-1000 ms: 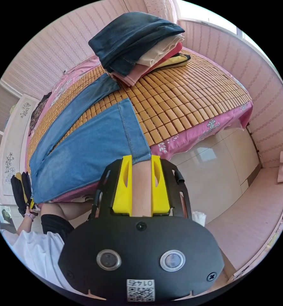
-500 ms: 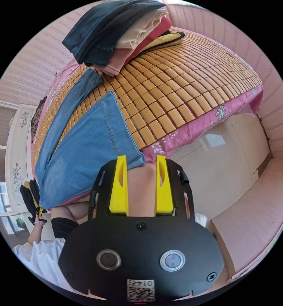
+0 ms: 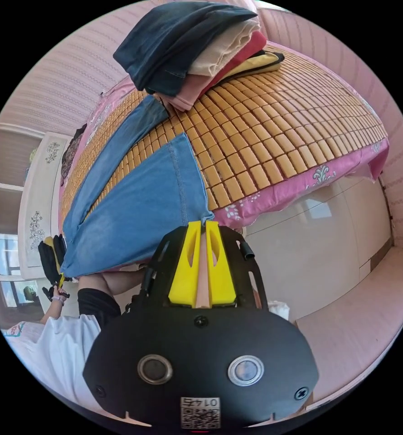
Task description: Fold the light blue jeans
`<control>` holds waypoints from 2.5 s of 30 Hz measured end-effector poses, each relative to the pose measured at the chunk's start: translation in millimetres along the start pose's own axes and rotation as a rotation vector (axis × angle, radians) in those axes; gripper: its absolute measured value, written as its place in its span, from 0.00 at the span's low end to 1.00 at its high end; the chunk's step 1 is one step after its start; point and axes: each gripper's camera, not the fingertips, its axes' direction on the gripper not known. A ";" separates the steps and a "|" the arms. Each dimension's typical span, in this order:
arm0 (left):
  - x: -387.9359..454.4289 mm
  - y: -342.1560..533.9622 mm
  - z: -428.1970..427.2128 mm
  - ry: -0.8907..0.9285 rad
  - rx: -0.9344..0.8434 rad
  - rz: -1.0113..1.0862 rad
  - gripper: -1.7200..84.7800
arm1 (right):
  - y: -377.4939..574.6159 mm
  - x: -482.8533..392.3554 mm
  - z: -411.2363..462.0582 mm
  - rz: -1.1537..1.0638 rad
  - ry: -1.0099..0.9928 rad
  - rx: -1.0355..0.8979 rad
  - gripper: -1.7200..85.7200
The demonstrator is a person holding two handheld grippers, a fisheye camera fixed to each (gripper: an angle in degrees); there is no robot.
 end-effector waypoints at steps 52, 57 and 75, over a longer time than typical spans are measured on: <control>269.2 37.3 127.4 -0.468 -0.290 0.691 0.01 | 4.8 -206.2 188.6 -0.480 0.606 -0.083 0.01; 280.5 90.6 64.9 -0.270 -0.070 0.739 0.01 | 54.6 -171.7 126.7 -0.352 0.407 0.101 0.01; 335.5 215.4 17.8 0.252 -0.088 0.873 0.01 | 150.5 -98.9 88.7 -0.268 0.178 0.246 0.08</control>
